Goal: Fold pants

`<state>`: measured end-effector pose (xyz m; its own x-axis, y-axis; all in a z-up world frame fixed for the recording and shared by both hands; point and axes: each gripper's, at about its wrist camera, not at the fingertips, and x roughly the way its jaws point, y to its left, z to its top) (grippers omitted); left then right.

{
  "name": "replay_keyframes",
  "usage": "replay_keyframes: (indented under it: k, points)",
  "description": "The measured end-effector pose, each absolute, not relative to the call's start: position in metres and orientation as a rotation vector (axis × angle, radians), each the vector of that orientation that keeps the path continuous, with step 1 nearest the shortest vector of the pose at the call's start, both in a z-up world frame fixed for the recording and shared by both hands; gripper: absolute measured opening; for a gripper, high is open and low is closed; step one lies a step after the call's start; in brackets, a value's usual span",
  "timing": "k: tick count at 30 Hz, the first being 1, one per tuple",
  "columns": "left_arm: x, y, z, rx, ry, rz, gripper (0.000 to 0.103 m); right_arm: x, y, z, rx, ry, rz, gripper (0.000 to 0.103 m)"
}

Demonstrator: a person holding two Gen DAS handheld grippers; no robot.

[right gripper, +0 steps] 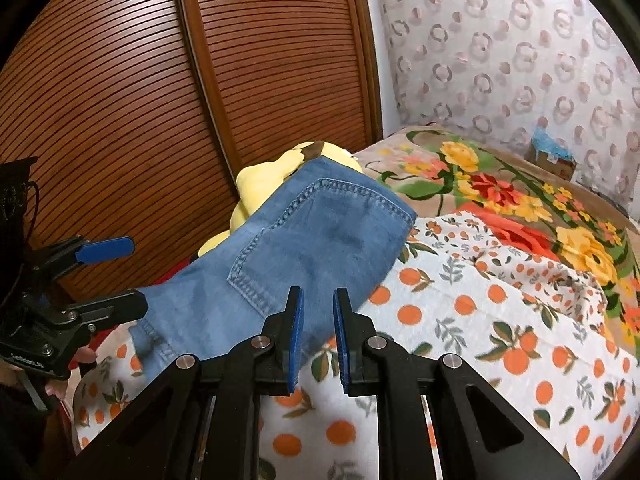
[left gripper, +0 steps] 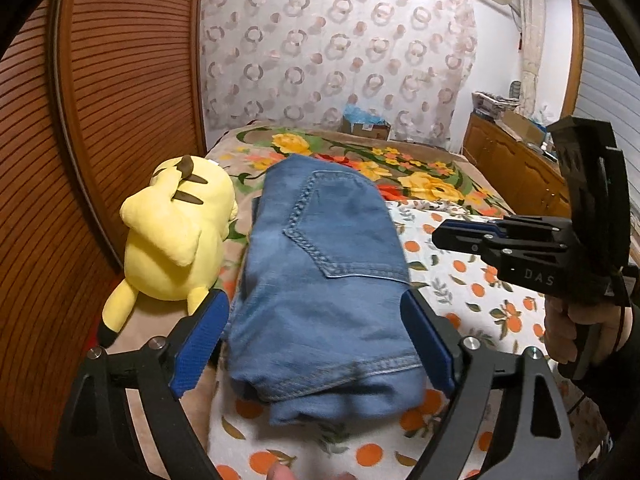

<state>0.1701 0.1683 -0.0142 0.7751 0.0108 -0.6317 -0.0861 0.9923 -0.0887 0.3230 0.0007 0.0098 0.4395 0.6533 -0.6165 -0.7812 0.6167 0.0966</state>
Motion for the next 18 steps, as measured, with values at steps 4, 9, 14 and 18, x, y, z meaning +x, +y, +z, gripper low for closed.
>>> replay_keyframes:
  k: [4, 9, 14, 18]
  points:
    - [0.163, 0.153, -0.009, -0.119, 0.677, 0.045, 0.088, 0.305, -0.017, 0.018, -0.199, 0.646, 0.869, 0.015]
    - [0.156, 0.127, -0.001, -0.105, 0.662, 0.041, 0.088, 0.274, -0.057, 0.029, -0.173, 0.618, 0.789, 0.027]
    - [0.148, 0.095, 0.008, -0.084, 0.639, 0.012, 0.088, 0.236, -0.103, 0.041, -0.145, 0.574, 0.683, 0.04]
    - [0.142, 0.07, 0.016, -0.081, 0.622, -0.032, 0.088, 0.199, -0.137, 0.053, -0.12, 0.534, 0.603, 0.052]
